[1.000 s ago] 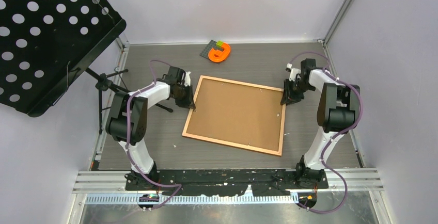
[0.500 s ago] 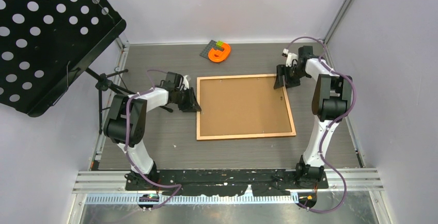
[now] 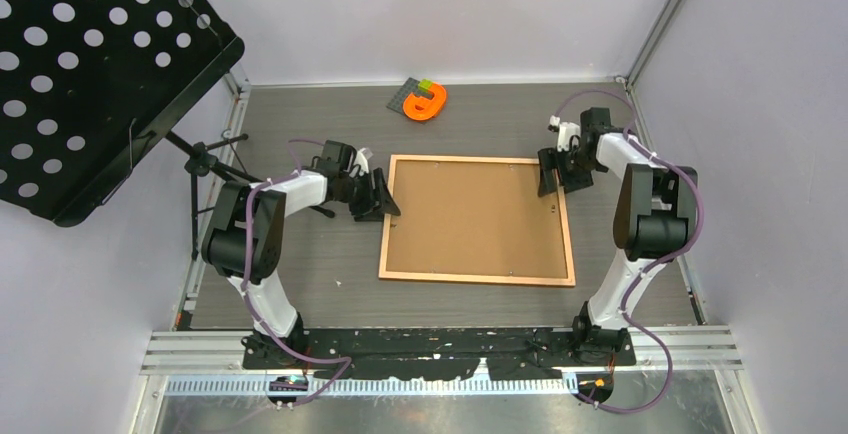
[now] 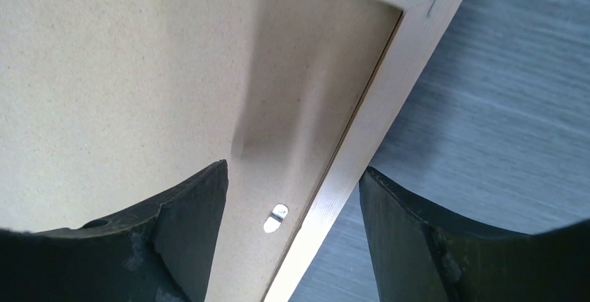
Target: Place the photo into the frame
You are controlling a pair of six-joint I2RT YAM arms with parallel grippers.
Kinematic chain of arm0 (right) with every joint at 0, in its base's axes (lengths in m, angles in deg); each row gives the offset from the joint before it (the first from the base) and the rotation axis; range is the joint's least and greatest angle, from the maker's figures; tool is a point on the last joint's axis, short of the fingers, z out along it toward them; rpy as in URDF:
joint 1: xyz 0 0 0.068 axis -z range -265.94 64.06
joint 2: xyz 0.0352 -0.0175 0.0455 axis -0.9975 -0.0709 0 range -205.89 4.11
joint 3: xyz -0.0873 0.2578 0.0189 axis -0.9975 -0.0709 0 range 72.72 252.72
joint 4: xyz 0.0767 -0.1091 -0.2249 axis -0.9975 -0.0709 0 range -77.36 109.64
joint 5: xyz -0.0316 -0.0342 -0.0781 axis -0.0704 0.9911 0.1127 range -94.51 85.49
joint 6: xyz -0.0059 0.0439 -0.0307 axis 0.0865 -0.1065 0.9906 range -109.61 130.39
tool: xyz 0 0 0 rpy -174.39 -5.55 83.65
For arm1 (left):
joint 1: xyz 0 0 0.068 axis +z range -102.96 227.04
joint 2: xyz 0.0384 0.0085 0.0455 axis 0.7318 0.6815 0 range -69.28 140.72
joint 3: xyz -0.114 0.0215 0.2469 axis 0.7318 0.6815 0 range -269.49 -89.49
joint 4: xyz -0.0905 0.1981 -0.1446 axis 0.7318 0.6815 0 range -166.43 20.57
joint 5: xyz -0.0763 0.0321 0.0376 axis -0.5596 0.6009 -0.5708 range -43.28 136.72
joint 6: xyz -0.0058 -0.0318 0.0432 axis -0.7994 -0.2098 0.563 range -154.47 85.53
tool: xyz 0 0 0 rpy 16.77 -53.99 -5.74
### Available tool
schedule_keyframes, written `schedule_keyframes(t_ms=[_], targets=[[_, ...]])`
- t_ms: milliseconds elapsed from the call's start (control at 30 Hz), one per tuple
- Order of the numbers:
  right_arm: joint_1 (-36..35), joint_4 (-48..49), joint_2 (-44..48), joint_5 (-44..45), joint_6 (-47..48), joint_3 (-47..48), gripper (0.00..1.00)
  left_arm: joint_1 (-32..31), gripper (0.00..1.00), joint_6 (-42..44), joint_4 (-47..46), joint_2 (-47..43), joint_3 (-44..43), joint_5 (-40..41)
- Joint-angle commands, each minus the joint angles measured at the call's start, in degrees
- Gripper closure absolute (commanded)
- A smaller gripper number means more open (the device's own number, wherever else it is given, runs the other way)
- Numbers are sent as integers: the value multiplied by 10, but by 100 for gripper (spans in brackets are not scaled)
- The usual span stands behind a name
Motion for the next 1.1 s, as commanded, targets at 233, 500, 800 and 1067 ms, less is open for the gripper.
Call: schedule_keyframes(t_ms=[233,500,800,1067], targets=[[26,-5,70,19,11,-45,13,-15,42,12,40,18,27,42],[28,-13,99,13,17,-89,22,-15,42,13,41,28,23,38],[28,-3,79,7,8,-102,34,-15,42,14,41,26,22,36],[28,2,67,10,1,-95,41,-15,43,14,42,34,20,32]])
